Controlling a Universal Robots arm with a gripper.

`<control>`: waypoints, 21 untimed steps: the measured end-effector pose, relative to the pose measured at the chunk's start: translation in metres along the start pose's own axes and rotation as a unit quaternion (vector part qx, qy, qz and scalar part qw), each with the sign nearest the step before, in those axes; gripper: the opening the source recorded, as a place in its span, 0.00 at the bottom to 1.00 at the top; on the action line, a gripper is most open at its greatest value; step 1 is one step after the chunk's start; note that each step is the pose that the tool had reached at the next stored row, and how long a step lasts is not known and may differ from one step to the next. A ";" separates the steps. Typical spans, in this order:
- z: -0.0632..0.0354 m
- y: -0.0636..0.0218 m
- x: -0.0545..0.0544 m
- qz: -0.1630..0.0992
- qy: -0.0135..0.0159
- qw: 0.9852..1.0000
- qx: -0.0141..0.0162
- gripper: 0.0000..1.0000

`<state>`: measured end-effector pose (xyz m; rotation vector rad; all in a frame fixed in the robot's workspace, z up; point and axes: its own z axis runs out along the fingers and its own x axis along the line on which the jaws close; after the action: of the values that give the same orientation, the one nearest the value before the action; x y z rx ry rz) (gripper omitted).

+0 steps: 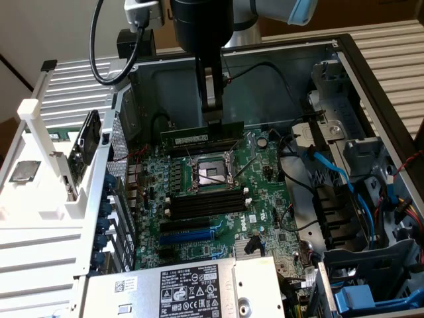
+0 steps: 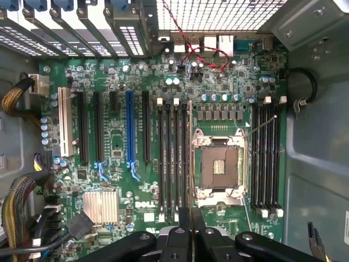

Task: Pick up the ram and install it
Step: 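Pick up the ram and move it above insertion slot, then insert the ram into the slot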

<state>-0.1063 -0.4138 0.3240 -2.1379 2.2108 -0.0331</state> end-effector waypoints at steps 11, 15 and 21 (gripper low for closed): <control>0.0003 0.0000 0.000 0.000 0.000 1.000 0.000 0.12; 0.0003 0.0000 0.000 0.000 0.000 1.000 0.000 0.12; 0.0012 0.0001 -0.003 0.001 0.002 1.000 0.000 0.12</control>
<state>-0.1062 -0.4109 0.3228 -2.1372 2.2148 -0.0374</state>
